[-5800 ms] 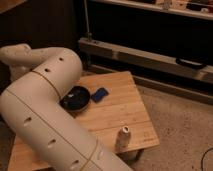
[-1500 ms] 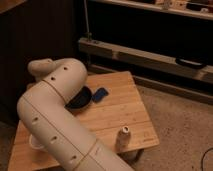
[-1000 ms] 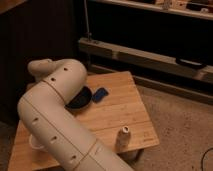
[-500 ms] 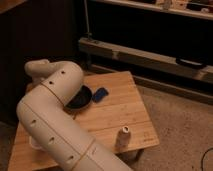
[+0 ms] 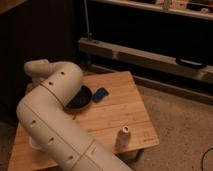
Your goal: Place the eraser in the ceramic cup
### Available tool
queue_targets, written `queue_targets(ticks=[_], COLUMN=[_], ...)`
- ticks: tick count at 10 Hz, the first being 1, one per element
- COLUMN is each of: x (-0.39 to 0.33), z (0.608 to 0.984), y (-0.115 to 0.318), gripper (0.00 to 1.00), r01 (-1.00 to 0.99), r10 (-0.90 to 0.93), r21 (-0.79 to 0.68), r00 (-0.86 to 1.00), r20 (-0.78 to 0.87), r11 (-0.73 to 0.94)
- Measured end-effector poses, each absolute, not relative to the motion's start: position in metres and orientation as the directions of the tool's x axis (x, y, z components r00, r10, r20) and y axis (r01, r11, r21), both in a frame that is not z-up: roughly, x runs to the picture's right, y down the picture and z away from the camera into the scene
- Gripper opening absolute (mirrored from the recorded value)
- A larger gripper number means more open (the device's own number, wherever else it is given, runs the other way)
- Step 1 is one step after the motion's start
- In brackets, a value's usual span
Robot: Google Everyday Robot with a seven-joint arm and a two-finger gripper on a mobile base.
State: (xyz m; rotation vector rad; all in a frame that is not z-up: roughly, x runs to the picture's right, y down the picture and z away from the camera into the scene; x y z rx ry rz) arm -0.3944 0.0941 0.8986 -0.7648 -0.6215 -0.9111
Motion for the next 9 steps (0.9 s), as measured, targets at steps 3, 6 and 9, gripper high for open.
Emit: queue_targets(ticks=[3,6,9], x=[-0.3997,-0.4009,-0.4029], z=[0.9015,0.9030,0.9001], y=[0.0976,0.0959,0.0931], gripper=[0.42,0.16,0.16], r01=[0.874,0.885,0.901], r10=[-0.458,-0.462,-0.505], r21=[-0.306,-0.298,-0.214], r00=[0.464,0.446,0.394], r20=[0.758,0.766,0.768], r11=[0.379,0.359,0.378])
